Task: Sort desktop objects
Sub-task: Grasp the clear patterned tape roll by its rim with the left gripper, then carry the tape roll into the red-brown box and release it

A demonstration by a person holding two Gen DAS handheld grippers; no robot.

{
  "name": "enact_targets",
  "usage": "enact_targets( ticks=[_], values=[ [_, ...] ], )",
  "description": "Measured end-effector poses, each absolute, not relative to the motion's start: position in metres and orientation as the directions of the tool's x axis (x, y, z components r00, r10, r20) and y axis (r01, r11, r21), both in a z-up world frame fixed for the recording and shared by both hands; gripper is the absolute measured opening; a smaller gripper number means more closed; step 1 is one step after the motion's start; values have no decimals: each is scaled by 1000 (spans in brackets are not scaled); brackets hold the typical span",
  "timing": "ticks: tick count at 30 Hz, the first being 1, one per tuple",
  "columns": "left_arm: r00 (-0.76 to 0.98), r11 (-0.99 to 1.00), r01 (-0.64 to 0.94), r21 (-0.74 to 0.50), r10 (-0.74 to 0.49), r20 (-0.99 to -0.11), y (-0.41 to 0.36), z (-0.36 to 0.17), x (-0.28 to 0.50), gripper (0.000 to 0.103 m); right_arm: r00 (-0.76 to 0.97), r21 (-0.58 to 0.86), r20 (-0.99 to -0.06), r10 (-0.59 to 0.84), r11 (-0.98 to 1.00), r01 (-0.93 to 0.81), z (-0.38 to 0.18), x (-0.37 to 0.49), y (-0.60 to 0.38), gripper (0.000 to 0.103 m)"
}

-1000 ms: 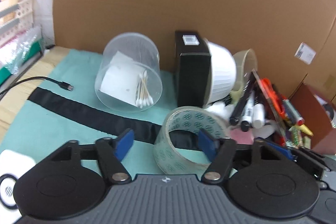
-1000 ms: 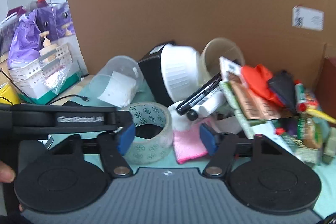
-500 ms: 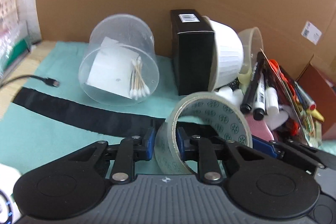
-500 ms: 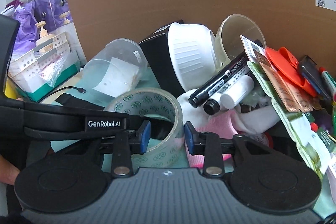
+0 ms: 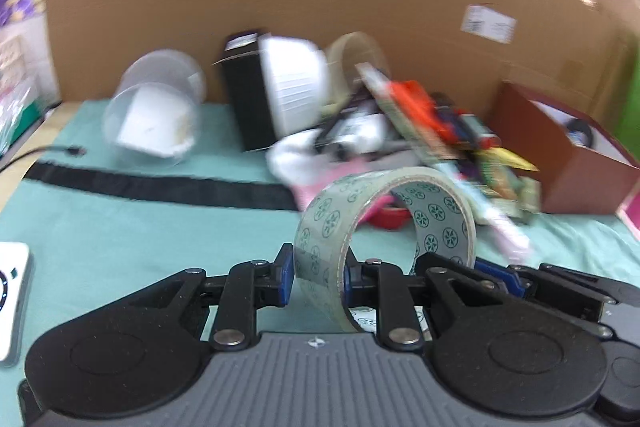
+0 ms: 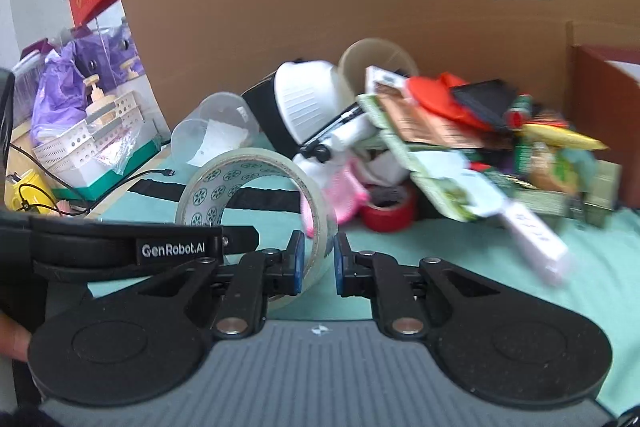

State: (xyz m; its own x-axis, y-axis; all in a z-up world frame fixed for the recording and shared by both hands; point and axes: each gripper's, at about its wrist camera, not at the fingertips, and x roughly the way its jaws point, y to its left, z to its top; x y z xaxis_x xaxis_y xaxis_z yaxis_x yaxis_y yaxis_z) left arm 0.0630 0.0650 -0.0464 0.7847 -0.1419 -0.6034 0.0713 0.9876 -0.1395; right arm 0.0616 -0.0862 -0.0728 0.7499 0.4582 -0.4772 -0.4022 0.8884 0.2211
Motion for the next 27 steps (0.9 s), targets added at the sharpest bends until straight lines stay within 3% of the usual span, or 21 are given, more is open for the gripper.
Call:
enact_targets(
  ticks=[5,17,27],
  values=[
    [809,978,195,-80,-206,-551,9,-23,65,23,822,214,-409,396,917,-336,-55,38,-135,14],
    [802,913,398,-88,-393,-450,-109,27,114,23,956,146,-244,164,981,-131,1,50,-243,12],
    [732,852,513,-106,-498,-465,-195,36,199,22,974,84,-225,-14,996,34,29,120,-322,13]
  ],
)
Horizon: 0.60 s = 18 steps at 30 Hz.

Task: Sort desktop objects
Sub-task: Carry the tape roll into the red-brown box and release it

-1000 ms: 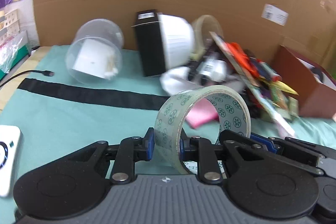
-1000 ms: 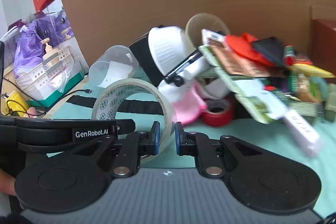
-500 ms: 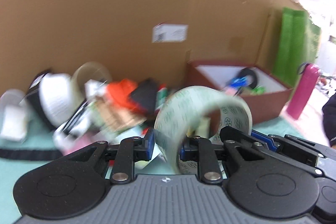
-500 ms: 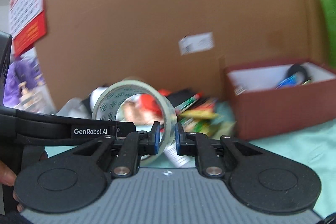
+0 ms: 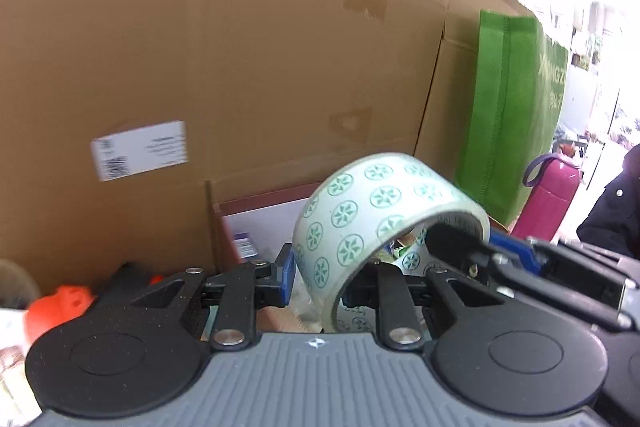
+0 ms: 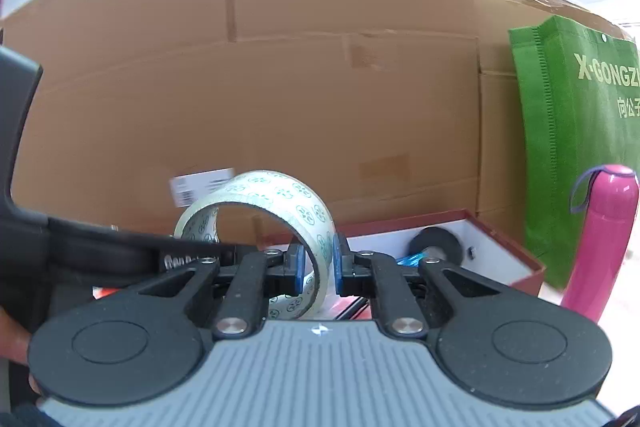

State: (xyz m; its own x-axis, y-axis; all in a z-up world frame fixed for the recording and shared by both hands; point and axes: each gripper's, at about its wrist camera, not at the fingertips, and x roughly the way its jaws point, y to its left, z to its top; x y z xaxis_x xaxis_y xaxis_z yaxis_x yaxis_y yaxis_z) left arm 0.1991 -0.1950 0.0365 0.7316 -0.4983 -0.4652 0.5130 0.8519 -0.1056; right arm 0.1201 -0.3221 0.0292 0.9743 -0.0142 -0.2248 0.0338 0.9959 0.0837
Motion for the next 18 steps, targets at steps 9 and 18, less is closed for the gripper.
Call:
enact_targets(
  ticks=[9,18],
  values=[
    [685,855,491,-164,-496,-534,-216,2,265,28,941,127,-337,-17,990,63,11,205,-364,13],
    [697,838,492,-236,-541,-470,-188,-7,253,68,919,110,-388,-68,987,119,-9,216,-371,59]
  ],
)
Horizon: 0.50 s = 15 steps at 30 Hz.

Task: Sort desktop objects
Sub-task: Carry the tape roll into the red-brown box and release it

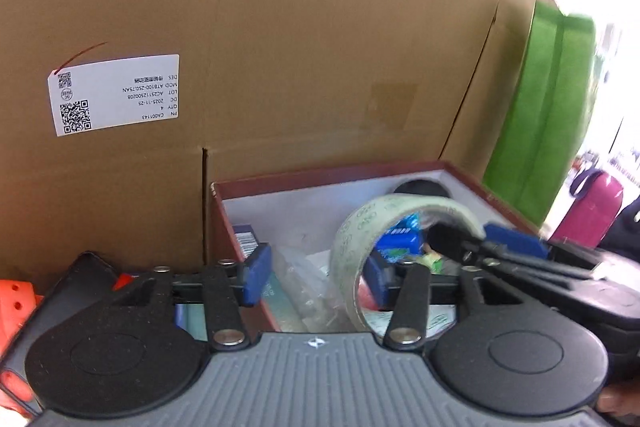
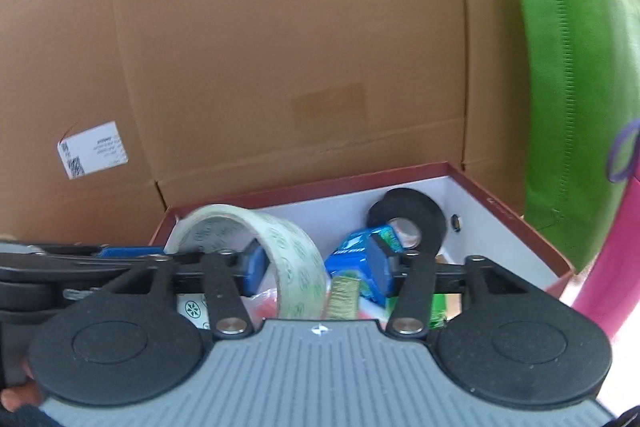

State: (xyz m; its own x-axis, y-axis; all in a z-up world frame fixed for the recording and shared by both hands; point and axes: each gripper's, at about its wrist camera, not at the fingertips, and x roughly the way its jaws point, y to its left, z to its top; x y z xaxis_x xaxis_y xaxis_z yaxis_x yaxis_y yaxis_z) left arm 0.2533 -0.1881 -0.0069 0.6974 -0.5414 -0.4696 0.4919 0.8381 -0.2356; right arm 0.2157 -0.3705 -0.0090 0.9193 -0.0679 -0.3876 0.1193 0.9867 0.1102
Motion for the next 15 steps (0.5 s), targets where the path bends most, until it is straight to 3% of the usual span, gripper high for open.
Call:
enact_targets(
  ticks=[2,4,6,8,10,15],
  values=[
    [692,827,494,-269,-561,-455,-185,-4,254,77,911,102,-398,-112,981,165,-13,216,-374,66],
    [705,828,488,-277,-561,-434,-188,3,254,79,895,90,-420,-150,974,206,-13,219,-378,71],
    [727,827,493,-269,-562,-395,-187,10,253,82,914,109,-379,-147,973,201,-8,218,-381,72],
    [749,833,489,-259,-553,-366,-187,20,249,85,931,96,-320,-176,971,217,5,217,-382,80],
    [762,839,482,-253,-543,-352,-183,27,241,88,938,61,-277,-210,970,236,17,222,-380,81],
    [794,844,498,-199,-536,-288,-165,30,219,99,937,55,-321,-137,985,163,23,201,-370,80]
  ],
)
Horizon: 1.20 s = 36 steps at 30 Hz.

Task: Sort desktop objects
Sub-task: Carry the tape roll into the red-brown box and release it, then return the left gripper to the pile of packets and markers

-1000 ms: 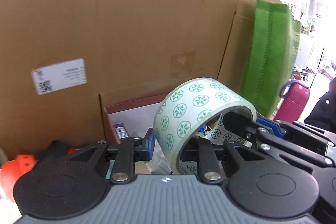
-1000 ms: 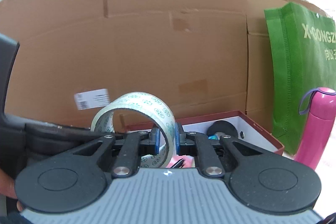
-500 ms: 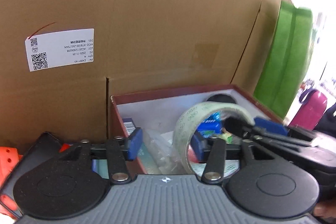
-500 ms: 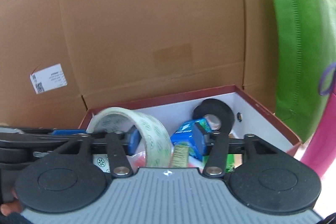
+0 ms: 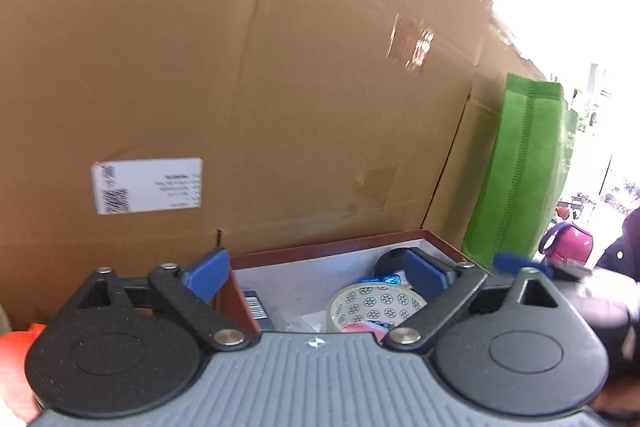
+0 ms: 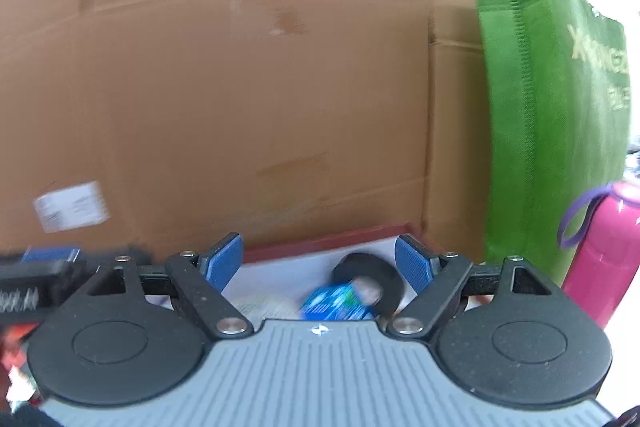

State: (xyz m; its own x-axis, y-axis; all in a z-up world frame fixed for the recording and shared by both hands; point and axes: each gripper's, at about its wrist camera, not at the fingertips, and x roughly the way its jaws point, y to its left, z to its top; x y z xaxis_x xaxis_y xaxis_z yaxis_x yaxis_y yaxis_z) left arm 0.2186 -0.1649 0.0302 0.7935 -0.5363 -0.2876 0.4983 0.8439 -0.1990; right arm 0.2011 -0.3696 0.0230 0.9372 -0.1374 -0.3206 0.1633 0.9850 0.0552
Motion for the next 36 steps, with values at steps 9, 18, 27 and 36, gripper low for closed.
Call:
enact_targets(
  ticks=[9,18,27,36],
  values=[
    [834,861,450,-238,-500,-234,-133,32,187,101,836,-46,-548,-9,999,-20,-6,190,-346,36],
    [862,894,404,-193,-443,-247,-94,36,162,103,789,204,-613,42,973,107,-33,253,-351,49],
    [818,928,320,-191,-372,-439,-94,18,137,103,901,44,-434,-12,998,35,-16,146,-305,93],
    [852,960,245,-137,-281,-442,-78,16,90,103,901,26,-432,25,1000,-15,-7,97,-276,94]
  ],
)
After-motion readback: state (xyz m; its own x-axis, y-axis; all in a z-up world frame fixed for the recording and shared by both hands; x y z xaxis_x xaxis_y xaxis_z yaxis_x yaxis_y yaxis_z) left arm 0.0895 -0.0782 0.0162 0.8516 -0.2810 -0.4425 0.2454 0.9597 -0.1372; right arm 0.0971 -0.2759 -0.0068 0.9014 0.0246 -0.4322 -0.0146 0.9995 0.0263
